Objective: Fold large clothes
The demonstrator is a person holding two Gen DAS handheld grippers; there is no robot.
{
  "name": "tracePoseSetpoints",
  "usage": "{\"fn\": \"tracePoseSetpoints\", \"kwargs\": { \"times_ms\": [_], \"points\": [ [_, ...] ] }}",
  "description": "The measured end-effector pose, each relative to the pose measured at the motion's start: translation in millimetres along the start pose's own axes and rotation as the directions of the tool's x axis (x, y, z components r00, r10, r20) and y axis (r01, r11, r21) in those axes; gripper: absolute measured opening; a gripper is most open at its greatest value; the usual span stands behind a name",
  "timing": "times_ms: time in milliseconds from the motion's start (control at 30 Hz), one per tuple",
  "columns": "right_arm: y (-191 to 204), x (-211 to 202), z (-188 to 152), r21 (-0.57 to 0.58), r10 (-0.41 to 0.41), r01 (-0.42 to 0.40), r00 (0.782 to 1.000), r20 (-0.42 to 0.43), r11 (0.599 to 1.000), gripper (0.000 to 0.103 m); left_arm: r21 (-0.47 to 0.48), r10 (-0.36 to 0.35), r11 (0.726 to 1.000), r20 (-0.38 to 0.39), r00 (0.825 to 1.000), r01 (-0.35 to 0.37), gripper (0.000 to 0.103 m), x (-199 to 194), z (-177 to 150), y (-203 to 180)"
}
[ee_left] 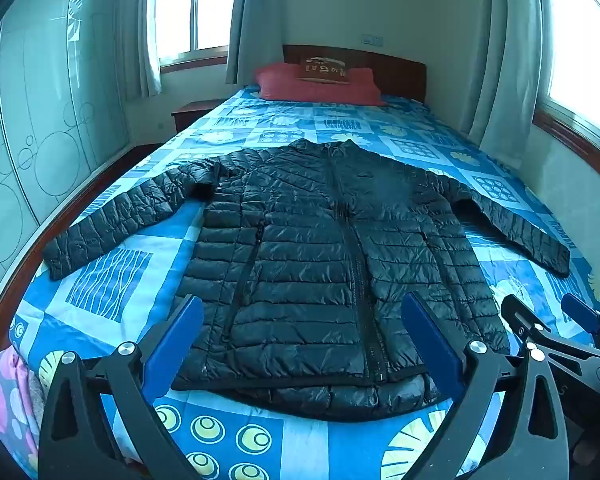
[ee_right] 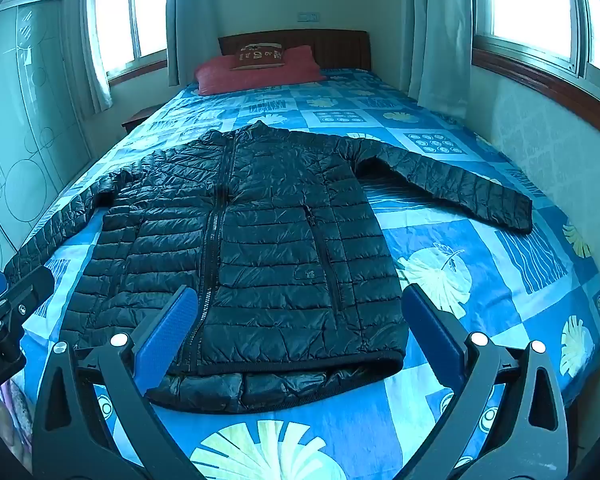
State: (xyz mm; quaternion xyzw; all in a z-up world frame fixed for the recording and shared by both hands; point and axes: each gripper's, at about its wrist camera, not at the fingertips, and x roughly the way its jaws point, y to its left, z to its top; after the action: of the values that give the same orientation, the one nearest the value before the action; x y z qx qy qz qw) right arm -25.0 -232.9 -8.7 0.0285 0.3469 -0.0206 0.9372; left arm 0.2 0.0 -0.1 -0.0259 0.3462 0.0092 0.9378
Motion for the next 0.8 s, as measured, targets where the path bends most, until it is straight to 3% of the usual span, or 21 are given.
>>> {"fn": "tracePoseSetpoints", "kwargs": {
  "times_ms": [800],
  "points": [
    [3.1, 0.8, -1.1, -0.002, -0.001, 0.001, 1.000, -0.008, 1.000, 0.101, -0.006, -0.001, 1.000, -0.003, 1.000, 0.001, 0.098, -1.0, -1.1, 0.3]
  ]
}}
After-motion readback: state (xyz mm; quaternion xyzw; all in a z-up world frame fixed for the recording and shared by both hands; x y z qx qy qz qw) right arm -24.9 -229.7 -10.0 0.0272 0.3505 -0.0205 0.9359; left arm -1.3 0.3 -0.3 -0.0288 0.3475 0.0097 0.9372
